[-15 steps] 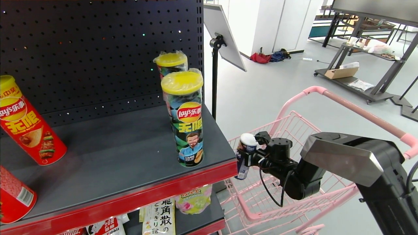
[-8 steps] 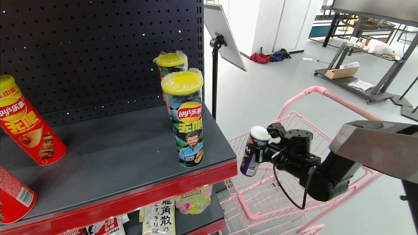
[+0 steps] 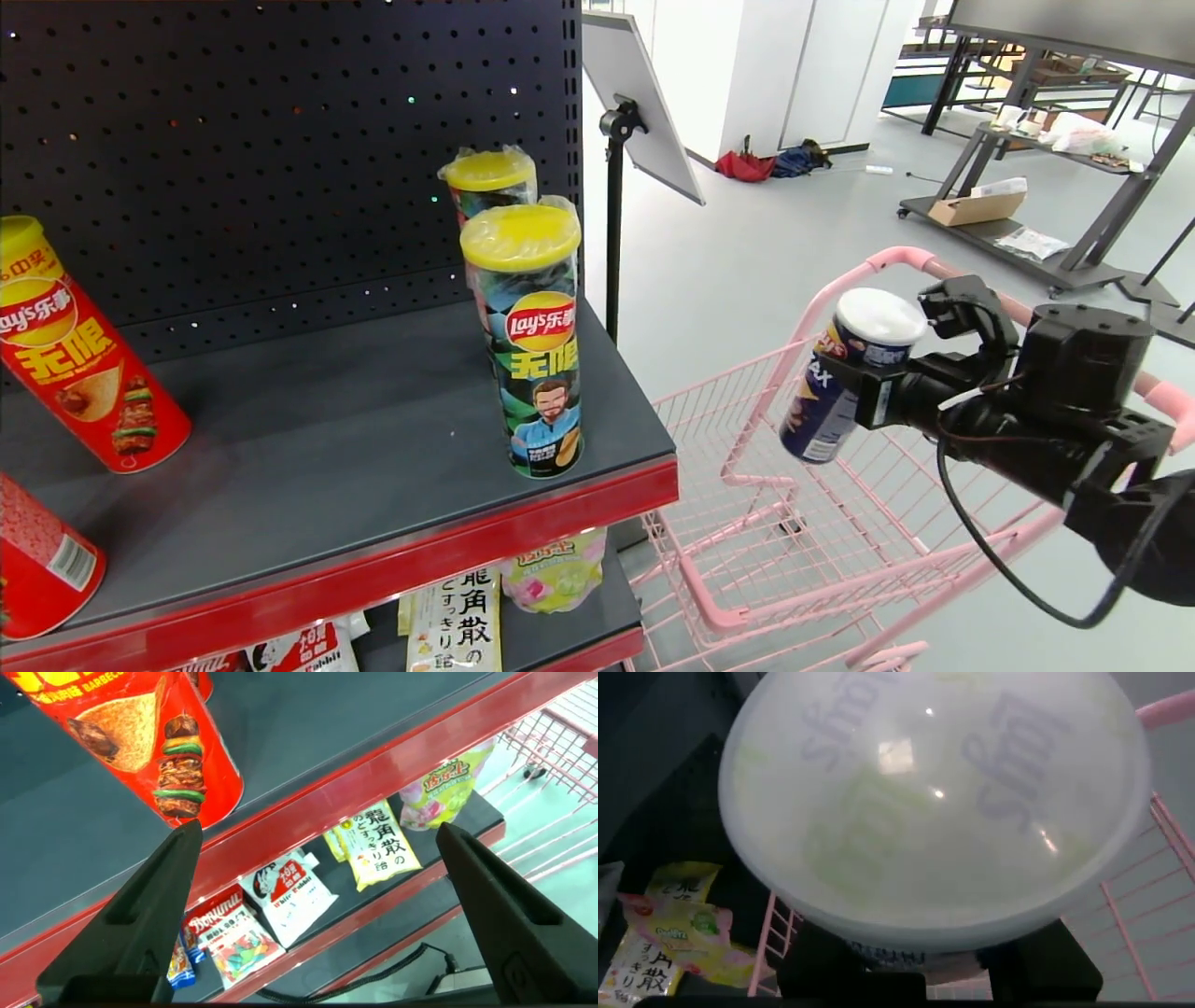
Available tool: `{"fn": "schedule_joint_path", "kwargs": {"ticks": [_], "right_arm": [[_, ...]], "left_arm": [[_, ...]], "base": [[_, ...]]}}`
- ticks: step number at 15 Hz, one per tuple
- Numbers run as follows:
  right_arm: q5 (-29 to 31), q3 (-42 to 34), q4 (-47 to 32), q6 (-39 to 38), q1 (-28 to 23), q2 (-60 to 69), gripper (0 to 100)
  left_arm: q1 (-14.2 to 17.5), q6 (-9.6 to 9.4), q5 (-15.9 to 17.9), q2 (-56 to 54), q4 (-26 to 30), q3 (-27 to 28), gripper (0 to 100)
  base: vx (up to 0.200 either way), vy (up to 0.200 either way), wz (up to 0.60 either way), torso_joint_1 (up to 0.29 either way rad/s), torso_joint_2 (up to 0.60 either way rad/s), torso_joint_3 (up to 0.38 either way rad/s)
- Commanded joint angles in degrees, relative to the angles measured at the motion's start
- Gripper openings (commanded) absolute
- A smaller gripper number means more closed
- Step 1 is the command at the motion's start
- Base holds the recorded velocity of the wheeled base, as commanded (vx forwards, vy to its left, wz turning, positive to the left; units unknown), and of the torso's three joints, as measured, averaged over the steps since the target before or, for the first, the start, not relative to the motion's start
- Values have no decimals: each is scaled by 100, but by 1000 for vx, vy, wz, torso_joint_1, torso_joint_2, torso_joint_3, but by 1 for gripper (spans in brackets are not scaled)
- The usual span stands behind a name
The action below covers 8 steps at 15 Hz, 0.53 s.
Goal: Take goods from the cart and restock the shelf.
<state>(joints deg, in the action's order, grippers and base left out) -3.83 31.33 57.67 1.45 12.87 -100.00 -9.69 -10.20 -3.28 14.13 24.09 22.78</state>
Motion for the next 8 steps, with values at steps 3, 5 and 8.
{"fn": "schedule_joint_path", "kwargs": {"ticks": [3,5,8], "right_arm": [[321,1235,-3904,312,-241,3294,0],[488,1297,-4924,549,-373,4164,0],[559,1209,-6717,804,-865,5755,0]], "left_arm": [[2,1,161,-130,8,-2,100],[2,-8,240,-270,17,-20,100],[2,-34,240,-525,17,-37,100]], "base": [[0,0,0,0,0,0],[0,0,0,0,0,0],[0,0,0,0,0,0]]}}
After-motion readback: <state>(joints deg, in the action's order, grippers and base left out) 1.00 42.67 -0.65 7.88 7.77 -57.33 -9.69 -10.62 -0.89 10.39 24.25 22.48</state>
